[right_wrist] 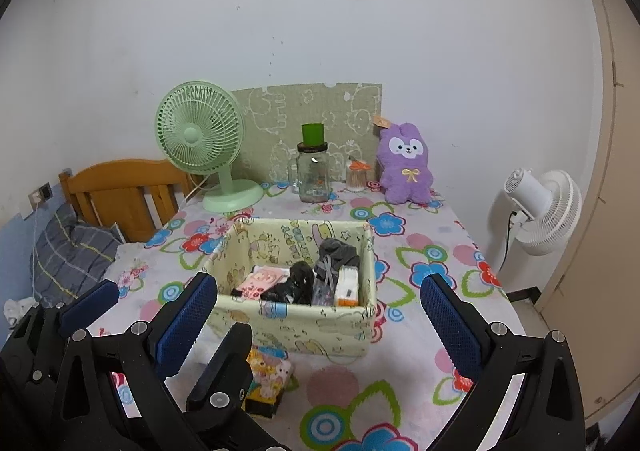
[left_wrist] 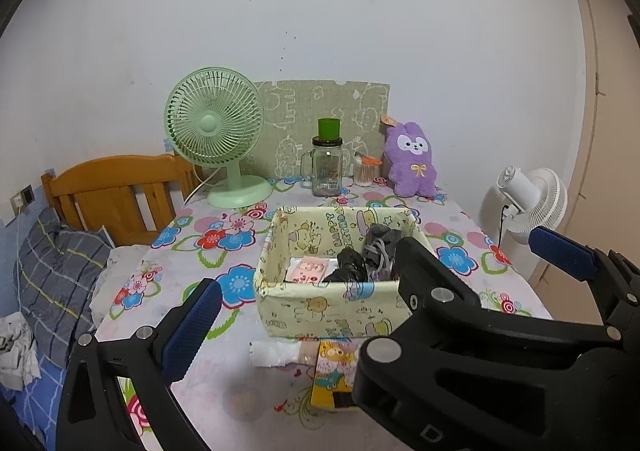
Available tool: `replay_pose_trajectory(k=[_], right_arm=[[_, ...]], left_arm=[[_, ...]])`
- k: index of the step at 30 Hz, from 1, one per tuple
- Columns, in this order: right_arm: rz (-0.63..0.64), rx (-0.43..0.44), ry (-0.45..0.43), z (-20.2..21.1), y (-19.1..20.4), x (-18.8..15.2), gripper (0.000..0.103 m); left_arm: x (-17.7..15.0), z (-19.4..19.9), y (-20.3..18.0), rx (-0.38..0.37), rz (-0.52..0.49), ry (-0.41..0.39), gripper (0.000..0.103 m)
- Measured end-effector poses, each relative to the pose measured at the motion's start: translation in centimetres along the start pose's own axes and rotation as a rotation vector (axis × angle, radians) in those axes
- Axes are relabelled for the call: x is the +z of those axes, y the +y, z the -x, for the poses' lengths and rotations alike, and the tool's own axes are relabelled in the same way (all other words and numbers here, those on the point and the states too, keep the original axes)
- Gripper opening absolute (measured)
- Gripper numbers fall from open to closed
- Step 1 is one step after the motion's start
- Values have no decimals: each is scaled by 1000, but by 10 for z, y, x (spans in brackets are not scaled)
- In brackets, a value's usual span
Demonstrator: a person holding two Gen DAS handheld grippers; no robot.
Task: Organize soft objects
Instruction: 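Withdraw both tools from the box toward the yellow cartoon box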
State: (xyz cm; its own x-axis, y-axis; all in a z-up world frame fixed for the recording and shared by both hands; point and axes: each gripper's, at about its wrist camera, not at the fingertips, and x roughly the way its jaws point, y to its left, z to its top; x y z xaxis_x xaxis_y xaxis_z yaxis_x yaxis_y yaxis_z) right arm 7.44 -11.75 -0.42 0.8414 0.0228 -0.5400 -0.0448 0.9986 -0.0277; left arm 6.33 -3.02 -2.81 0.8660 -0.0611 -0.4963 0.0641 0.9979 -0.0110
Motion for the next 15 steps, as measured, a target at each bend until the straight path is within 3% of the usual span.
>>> replay_pose_trajectory(k=[15], right_arm=[[-8, 6, 25, 8, 0, -33, 103]], left_arm=[[-33, 8, -1, 3, -11, 17, 103]])
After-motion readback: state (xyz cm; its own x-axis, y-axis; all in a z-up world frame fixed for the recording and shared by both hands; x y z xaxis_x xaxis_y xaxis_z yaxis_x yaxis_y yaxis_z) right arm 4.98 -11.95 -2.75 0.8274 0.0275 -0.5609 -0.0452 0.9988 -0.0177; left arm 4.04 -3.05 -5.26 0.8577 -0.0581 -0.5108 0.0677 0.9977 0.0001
